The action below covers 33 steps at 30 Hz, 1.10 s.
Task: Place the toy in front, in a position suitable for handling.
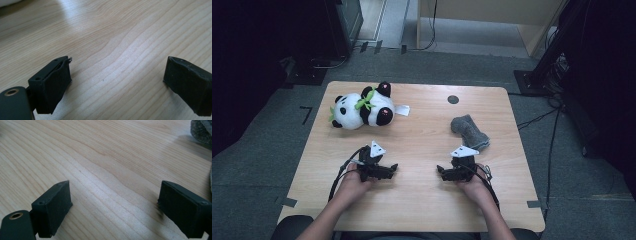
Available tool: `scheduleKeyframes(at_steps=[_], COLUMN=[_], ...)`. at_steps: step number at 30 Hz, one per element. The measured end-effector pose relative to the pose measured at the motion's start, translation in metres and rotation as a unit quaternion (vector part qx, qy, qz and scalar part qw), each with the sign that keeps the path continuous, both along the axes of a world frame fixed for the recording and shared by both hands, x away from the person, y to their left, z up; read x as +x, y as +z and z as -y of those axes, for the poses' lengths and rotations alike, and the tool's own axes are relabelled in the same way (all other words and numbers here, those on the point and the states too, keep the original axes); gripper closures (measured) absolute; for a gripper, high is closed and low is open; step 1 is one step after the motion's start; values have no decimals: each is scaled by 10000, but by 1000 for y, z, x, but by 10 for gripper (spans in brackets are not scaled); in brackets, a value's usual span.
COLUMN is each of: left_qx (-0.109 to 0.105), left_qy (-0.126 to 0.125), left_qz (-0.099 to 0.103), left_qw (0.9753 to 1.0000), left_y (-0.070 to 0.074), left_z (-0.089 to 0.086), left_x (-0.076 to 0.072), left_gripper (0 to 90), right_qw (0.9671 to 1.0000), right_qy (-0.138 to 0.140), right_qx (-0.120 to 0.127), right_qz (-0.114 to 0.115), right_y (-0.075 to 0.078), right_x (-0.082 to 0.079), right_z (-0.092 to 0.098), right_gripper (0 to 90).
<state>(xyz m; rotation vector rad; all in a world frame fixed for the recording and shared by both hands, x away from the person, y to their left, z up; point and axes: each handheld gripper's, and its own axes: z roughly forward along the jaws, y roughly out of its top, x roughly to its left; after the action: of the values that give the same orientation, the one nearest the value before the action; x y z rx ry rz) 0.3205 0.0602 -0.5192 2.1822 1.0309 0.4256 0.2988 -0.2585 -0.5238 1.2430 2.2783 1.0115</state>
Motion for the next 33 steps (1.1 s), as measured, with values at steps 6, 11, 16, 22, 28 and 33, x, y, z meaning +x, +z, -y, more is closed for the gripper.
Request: scheduleKeyframes(at_steps=[6,11,16,22,28,33], left_qx=[-2,1,41,18,293,155], left_qy=[-22,-49,-177,-243,-521,-614], left_qz=[-2,0,-91,-217,-451,-465], left_qw=[10000,10000,9998,9995,9972,9969], left_y=[0,0,4,6,13,17], left_z=[0,1,0,-2,-1,-1], left_x=[0,0,-2,0,4,4], left_gripper=[70,71,139,151,174,249], right_qw=[10000,10000,9999,9999,9999,9999], right_qy=[-54,-62,-130,-131,-133,-130], right_qx=[1,4,-1,-1,1,-2], right_qz=[2,6,1,4,2,6], right_y=[0,0,0,0,0,0], right_x=[-1,-1,-2,-2,-2,-2], right_z=[-1,-1,-1,-1,-1,-1], right_gripper=[109,109,106,106,106,105])
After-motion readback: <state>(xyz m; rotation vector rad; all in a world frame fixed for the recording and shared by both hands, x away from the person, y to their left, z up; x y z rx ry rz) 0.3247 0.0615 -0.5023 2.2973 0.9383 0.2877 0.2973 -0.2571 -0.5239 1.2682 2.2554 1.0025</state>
